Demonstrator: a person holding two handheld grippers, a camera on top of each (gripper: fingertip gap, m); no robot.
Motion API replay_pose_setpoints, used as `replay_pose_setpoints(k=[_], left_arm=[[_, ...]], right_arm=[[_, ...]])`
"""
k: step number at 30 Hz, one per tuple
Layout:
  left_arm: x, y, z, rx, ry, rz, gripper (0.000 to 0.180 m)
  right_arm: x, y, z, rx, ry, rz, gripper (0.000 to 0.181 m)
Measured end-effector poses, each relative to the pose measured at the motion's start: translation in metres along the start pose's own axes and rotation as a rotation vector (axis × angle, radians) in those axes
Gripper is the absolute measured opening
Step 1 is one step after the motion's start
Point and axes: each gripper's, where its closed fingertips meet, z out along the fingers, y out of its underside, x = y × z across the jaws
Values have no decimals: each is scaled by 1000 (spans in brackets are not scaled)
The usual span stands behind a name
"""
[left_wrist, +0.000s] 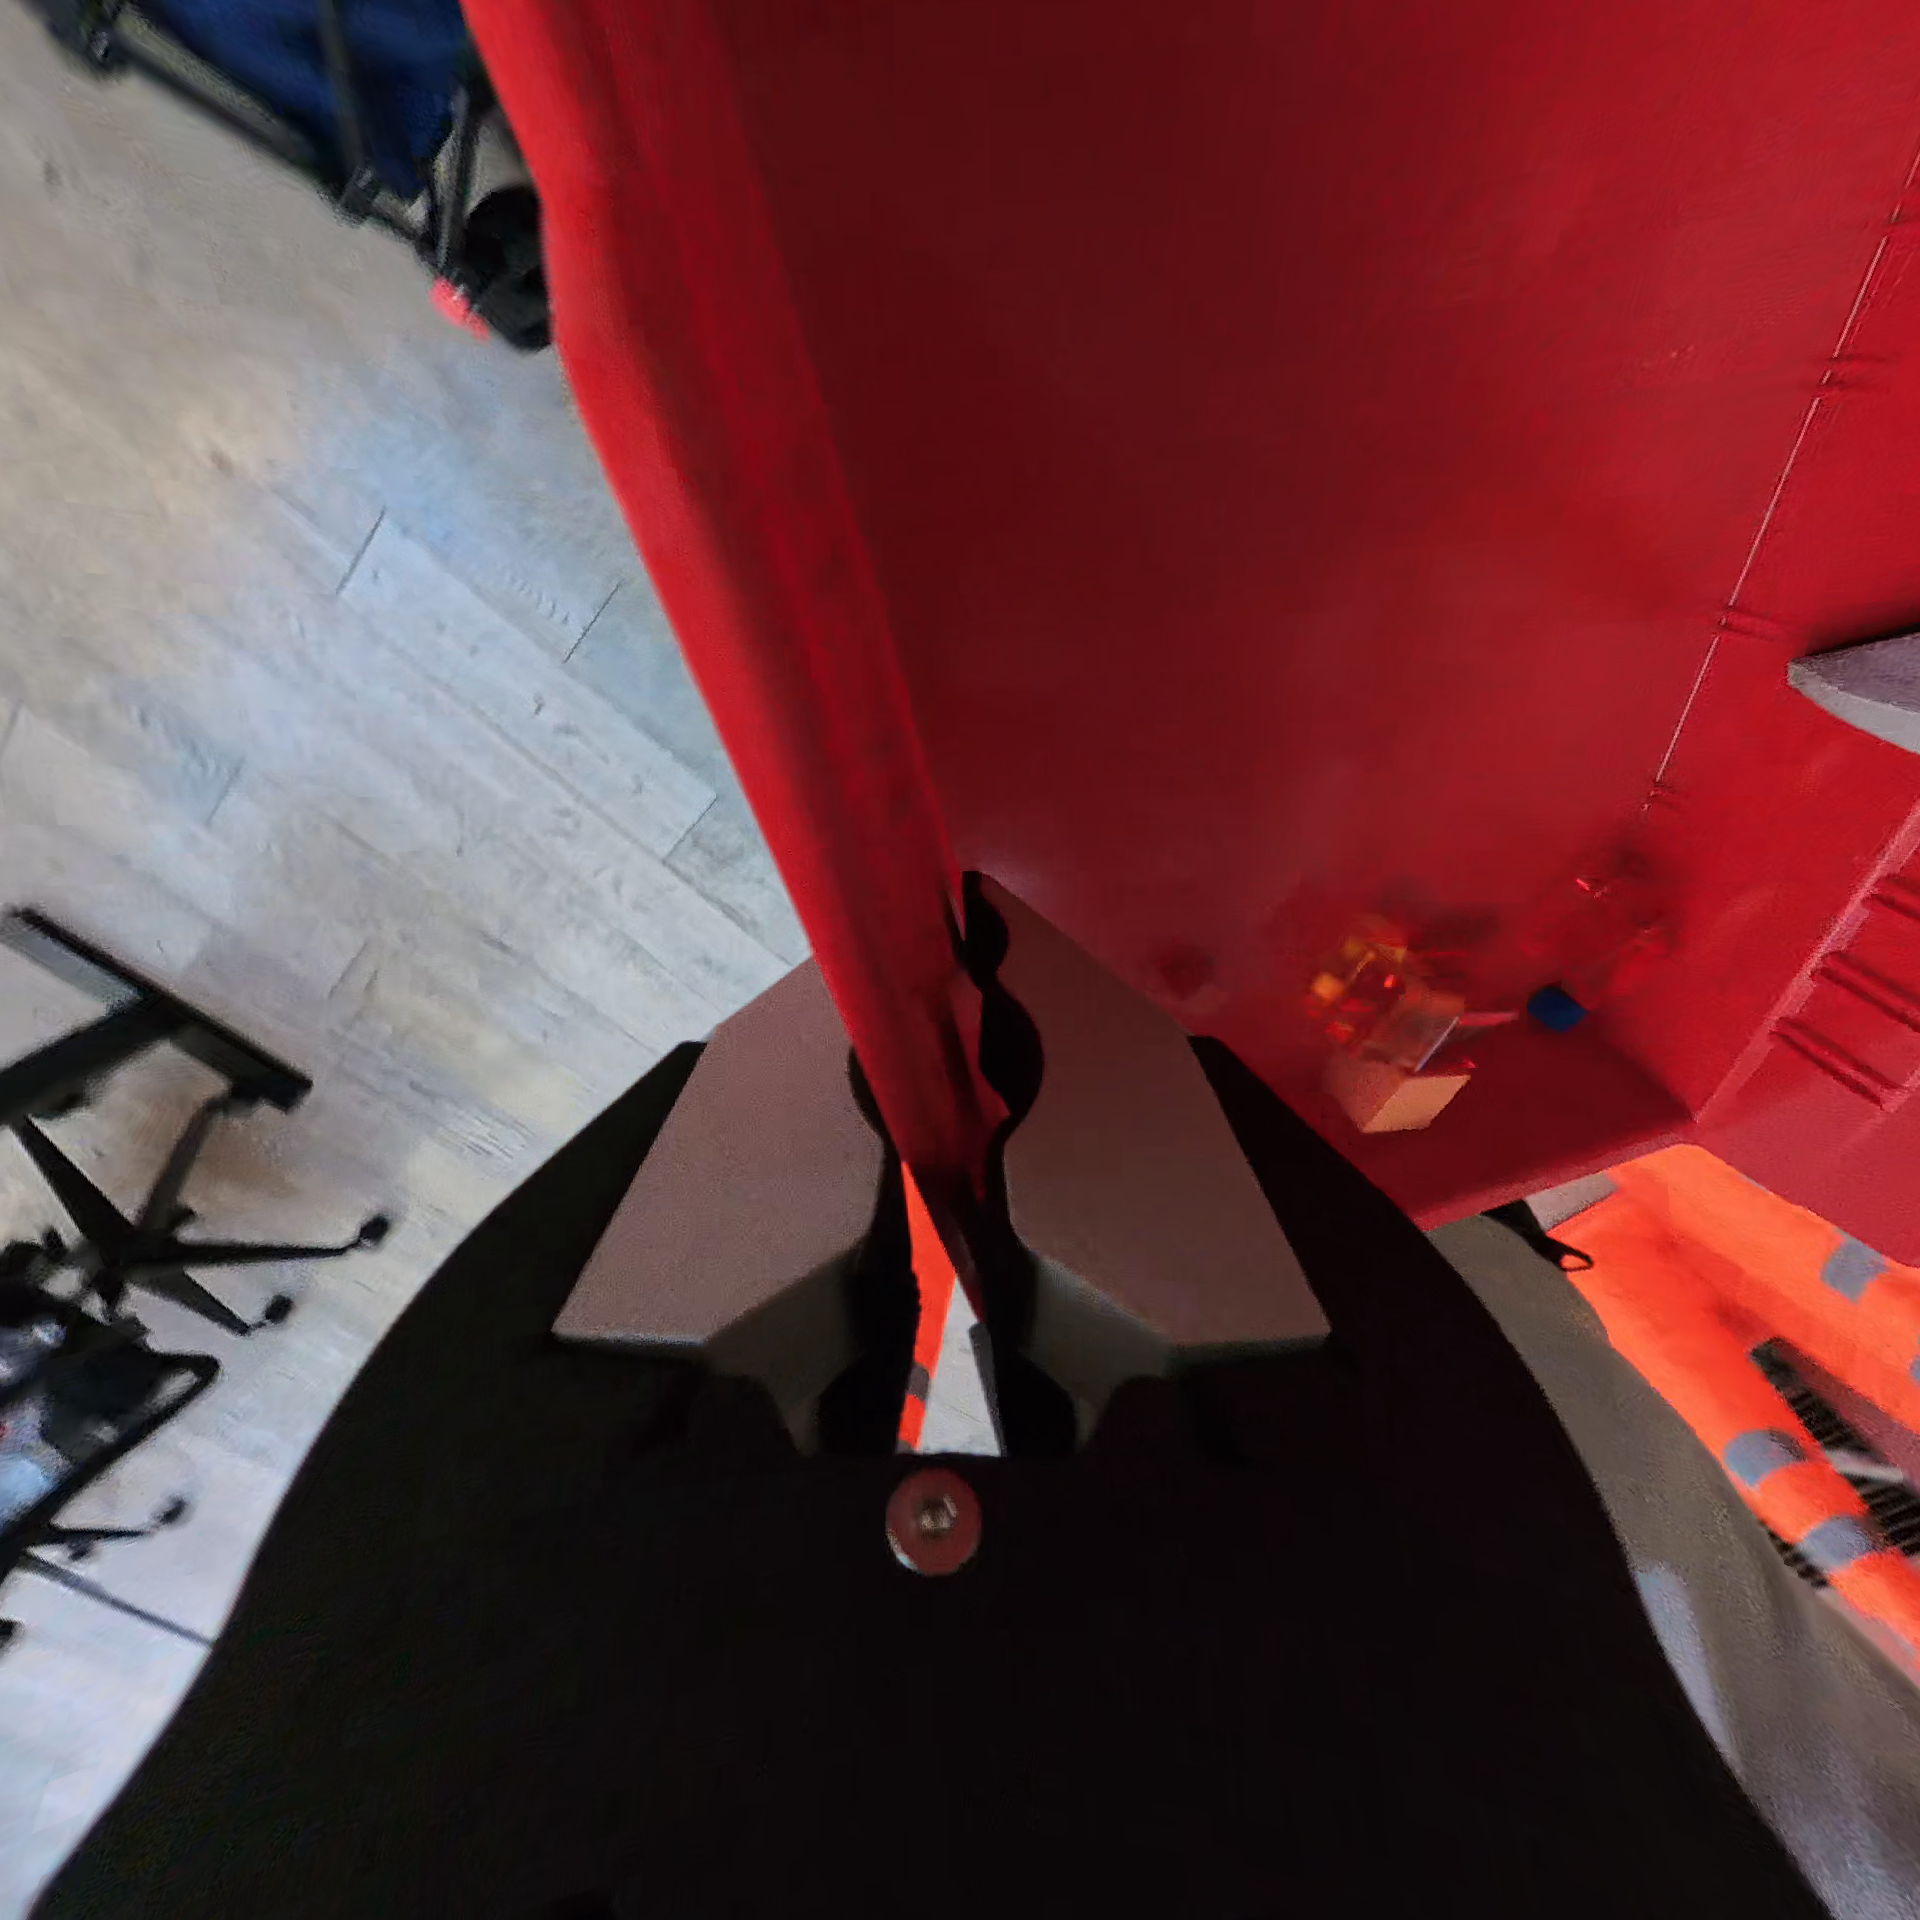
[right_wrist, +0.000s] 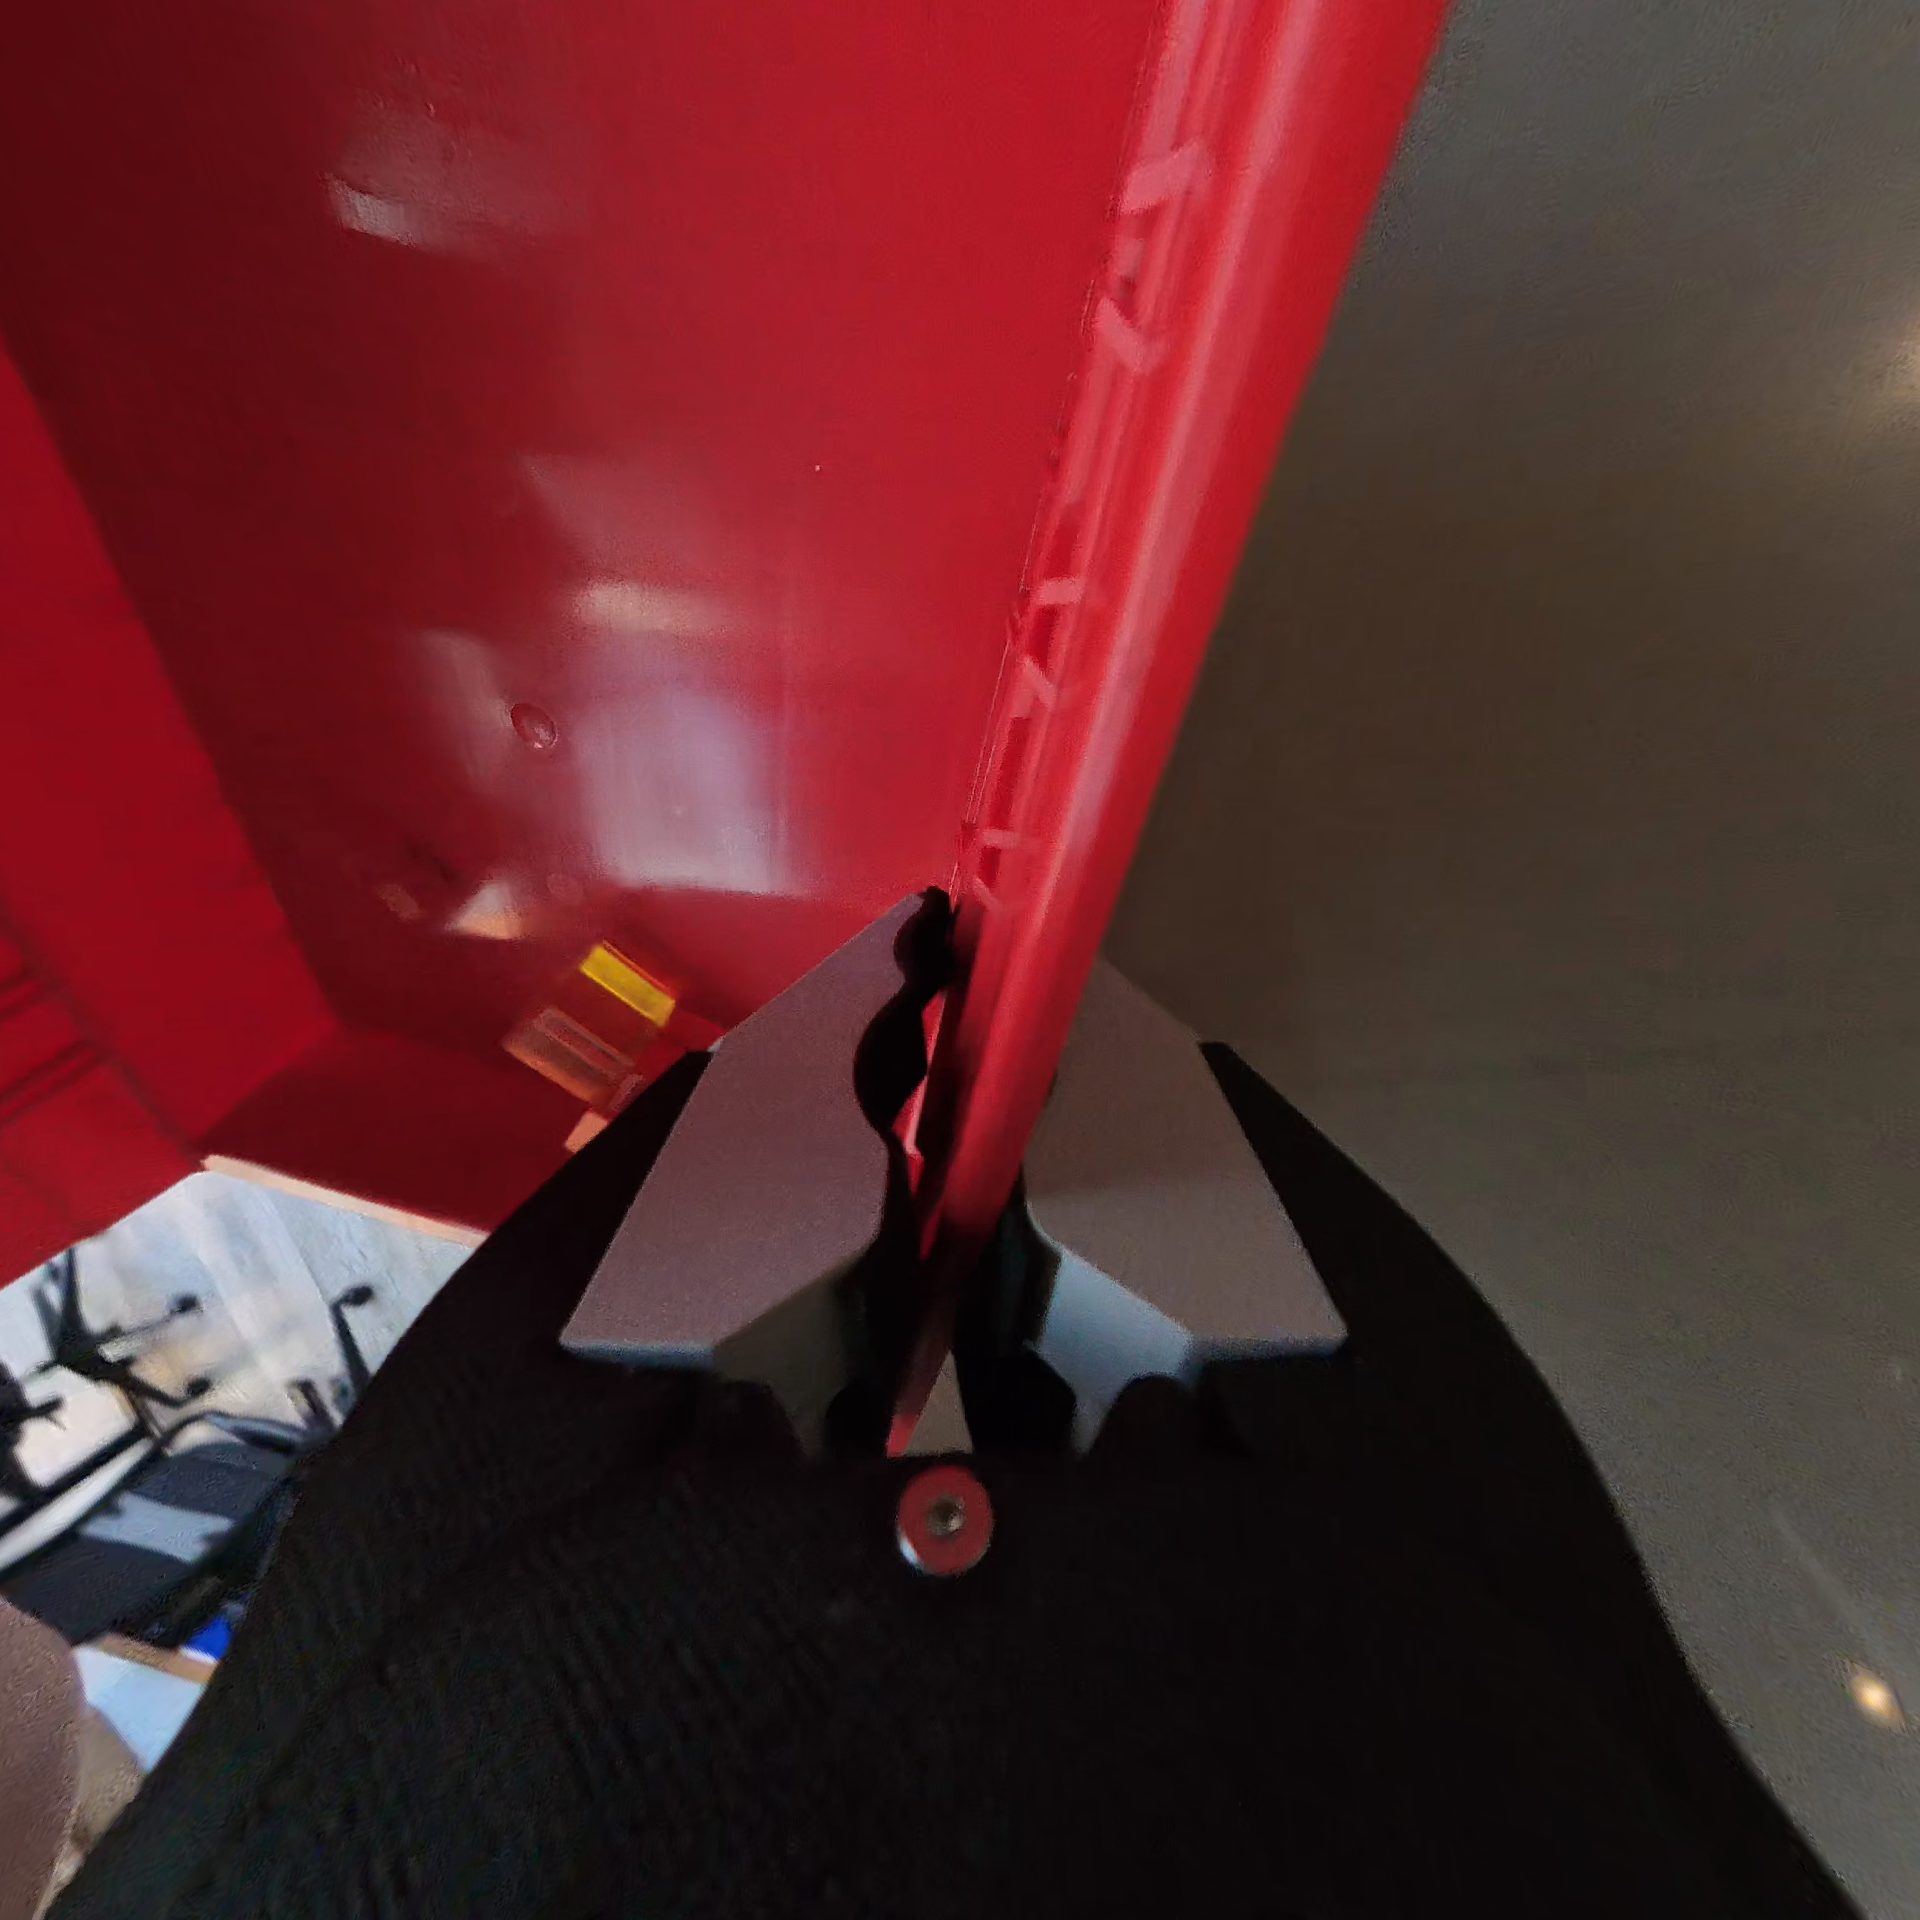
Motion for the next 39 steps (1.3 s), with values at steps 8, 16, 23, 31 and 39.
replay_pose_setpoints(k=[8,16,23,31,39], left_arm=[[-220,206,59,-12,1,-462,1],[-361,483,239,-192,90,-799,1],[-389,641,350,-332,216,-965,1],[-408,654,400,-274,253,-1086,0],[-515,595,405,-248,247,-1149,0]], right_arm=[[-248,3,157,-33,-23,-418,2],[-442,153,407,-272,-40,-653,2],[-508,264,531,-490,20,-749,1],[-525,249,579,-499,101,-831,1],[-590,136,622,-517,95,-889,2]])
